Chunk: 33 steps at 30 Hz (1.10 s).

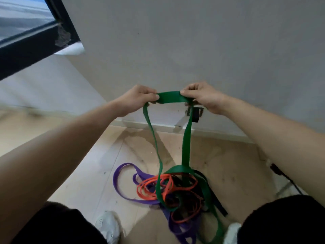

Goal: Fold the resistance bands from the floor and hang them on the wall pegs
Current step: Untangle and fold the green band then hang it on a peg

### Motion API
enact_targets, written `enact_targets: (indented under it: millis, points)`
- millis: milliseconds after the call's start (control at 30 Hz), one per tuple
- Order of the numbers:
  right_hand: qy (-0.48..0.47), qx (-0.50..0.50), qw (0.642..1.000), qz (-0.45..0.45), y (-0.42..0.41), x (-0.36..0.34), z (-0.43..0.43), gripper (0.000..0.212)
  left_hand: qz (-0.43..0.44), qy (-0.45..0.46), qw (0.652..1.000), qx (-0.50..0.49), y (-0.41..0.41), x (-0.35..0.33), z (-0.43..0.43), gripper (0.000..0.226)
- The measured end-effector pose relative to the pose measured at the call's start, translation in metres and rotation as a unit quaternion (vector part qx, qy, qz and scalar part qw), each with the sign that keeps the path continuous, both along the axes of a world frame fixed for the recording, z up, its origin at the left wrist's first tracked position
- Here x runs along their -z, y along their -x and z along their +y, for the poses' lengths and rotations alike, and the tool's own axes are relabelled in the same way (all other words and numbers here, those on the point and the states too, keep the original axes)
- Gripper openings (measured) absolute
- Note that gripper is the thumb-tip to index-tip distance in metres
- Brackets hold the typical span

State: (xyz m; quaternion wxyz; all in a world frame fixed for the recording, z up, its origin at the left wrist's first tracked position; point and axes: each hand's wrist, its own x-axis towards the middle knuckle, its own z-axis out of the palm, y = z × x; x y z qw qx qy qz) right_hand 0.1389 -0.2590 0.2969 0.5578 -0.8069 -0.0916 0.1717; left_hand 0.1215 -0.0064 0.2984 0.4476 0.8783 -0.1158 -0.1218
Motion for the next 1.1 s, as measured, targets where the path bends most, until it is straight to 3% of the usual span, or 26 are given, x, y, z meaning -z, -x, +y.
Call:
enact_targets:
  millis: [200, 367, 500, 633, 733, 867, 1033, 1100]
  points:
    - [-0.032, -0.078, 0.996, 0.012, 0.003, -0.027, -0.013, 0.012, 0.094, 0.112, 0.989, 0.019, -0.001, 0.019, -0.013, 0.019]
    - [-0.012, -0.07, 0.994, -0.086, 0.039, -0.051, -0.02, 0.02, 0.103, 0.183, 0.976, 0.055, 0.028, 0.01, -0.032, 0.044]
    - [-0.032, -0.037, 0.985, -0.163, 0.072, -0.082, -0.019, 0.028, 0.055, 0.17, 0.981, 0.071, 0.062, -0.007, -0.061, 0.047]
    - [-0.044, 0.003, 0.97, -0.237, 0.094, -0.116, -0.02, 0.009, 0.059, 0.178, 0.98, 0.065, 0.09, -0.003, -0.097, 0.058]
    - [-0.055, 0.037, 0.96, -0.271, 0.107, -0.141, -0.028, 0.005, 0.071, 0.183, 0.978, 0.067, 0.101, 0.003, -0.113, 0.049]
    - [-0.136, 0.103, 0.943, -0.284, 0.124, -0.173, -0.045, 0.01, 0.074, 0.159, 0.981, 0.078, 0.116, 0.01, -0.124, 0.035]
    - [-0.196, 0.124, 0.931, -0.281, 0.138, -0.197, -0.063, 0.014, 0.095, 0.19, 0.973, 0.095, 0.126, 0.02, -0.154, 0.064]
    - [-0.204, 0.121, 0.929, -0.282, 0.145, -0.201, -0.07, 0.014, 0.122, 0.209, 0.967, 0.077, 0.125, 0.027, -0.171, 0.066]
